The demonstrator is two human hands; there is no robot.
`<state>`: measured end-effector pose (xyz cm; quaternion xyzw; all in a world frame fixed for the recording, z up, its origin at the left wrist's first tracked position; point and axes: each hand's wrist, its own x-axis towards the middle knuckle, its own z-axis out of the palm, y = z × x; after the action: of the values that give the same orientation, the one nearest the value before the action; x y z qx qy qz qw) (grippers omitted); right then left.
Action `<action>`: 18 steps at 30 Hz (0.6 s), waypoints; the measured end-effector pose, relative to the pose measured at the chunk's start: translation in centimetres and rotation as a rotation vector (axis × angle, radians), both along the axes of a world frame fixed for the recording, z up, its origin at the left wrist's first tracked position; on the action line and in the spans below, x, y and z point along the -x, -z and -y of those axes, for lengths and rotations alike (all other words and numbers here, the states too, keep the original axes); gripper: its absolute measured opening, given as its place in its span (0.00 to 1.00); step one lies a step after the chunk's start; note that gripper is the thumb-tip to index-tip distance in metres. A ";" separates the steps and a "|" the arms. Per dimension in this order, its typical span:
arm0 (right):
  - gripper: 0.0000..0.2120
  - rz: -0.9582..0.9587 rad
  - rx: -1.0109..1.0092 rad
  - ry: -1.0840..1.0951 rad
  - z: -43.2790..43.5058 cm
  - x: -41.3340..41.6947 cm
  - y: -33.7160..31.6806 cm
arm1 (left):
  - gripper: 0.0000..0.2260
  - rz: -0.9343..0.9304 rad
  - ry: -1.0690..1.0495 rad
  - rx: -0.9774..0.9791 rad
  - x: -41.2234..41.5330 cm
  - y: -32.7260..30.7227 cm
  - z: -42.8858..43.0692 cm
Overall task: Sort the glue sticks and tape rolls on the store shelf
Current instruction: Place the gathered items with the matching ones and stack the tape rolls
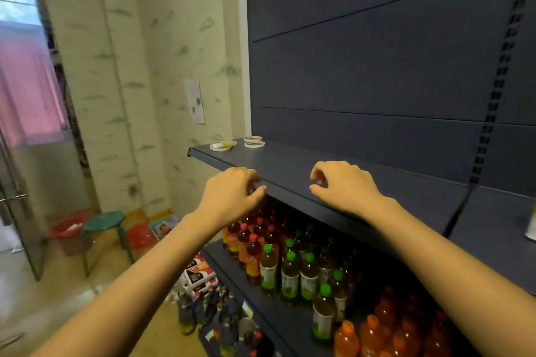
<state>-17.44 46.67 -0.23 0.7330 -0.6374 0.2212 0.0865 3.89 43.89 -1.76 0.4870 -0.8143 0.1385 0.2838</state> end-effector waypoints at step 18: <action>0.09 -0.063 -0.121 -0.014 28.9 -9.2 0.0 | 0.13 -0.050 -0.159 -0.017 -10.7 1.5 25.0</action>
<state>-8.26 17.73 -0.19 0.7481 -0.6413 0.1596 0.0607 14.57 18.90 -3.30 0.5557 -0.7670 0.1411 0.2881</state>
